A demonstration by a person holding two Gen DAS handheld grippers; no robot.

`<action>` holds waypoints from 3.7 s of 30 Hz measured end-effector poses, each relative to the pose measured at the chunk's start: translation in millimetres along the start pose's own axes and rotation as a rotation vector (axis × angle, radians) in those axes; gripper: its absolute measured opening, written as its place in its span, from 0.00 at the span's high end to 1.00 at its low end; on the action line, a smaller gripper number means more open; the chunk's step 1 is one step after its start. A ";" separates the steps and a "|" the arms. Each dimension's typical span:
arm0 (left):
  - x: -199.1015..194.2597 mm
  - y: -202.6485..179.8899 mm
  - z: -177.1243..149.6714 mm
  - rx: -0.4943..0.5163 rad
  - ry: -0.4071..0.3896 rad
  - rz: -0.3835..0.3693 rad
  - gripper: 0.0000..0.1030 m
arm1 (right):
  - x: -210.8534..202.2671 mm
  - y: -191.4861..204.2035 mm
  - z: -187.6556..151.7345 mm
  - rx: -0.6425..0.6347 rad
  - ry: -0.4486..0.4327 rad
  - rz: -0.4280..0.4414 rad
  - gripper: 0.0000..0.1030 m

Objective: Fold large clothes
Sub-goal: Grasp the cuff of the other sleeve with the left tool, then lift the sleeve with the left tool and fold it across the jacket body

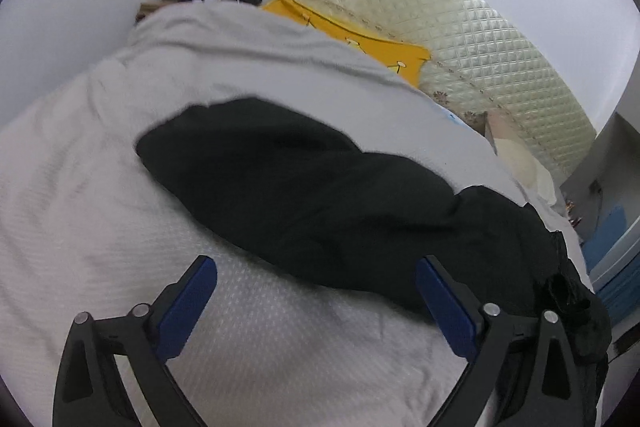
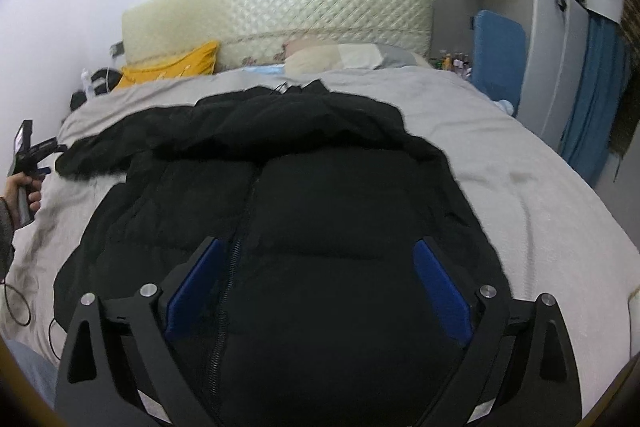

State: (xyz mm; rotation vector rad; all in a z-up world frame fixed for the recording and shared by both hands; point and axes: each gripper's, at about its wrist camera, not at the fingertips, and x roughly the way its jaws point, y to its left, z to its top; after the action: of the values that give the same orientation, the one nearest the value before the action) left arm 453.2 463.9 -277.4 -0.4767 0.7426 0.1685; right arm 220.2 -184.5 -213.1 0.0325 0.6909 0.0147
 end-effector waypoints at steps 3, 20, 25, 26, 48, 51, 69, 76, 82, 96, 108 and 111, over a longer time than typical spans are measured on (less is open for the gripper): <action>26.2 9.9 -1.9 -0.019 0.000 -0.053 0.09 | 9.1 6.8 0.4 0.002 0.022 0.023 0.07; 70.6 49.8 -1.7 -0.350 -0.066 0.000 0.10 | 49.0 -2.3 -7.4 0.061 0.150 0.021 0.07; 69.8 72.2 -2.4 -0.442 -0.048 -0.015 0.12 | 46.6 -5.7 -12.3 0.048 0.150 0.018 0.07; 77.5 70.5 2.6 -0.425 -0.021 -0.033 0.12 | 47.2 -6.3 -12.9 0.045 0.150 0.016 0.07; -59.1 -61.1 97.8 -0.156 -0.303 0.028 0.95 | 25.1 -27.7 -1.6 0.073 0.054 0.069 0.06; -89.7 -99.2 109.8 -0.114 -0.352 0.014 0.96 | 13.9 -27.9 3.3 0.059 0.013 0.101 0.06; -201.2 -397.3 64.5 0.394 -0.470 0.036 0.96 | -16.8 -71.7 4.2 0.038 -0.112 0.053 0.00; -193.6 -507.8 8.6 0.581 -0.447 -0.016 0.96 | -21.6 -111.9 10.6 0.090 -0.151 0.031 0.00; -171.4 -574.9 -61.1 0.656 -0.405 -0.141 0.96 | -8.5 -132.4 12.8 0.140 -0.130 0.022 0.00; -43.0 -666.8 -224.2 0.804 -0.147 -0.219 0.97 | 8.4 -171.3 7.5 0.279 -0.097 0.054 0.00; 0.3 -647.7 -258.3 0.856 -0.005 -0.179 0.97 | 23.7 -175.5 4.8 0.286 -0.069 0.068 0.00; -11.9 -641.0 -256.7 0.864 -0.058 -0.184 0.97 | 24.0 -172.2 5.4 0.276 -0.073 0.069 0.00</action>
State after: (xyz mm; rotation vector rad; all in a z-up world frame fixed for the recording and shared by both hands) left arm 488.2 -221.9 -204.0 0.2841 0.6403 -0.3076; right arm 242.6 -356.2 -230.3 0.3208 0.6142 -0.0153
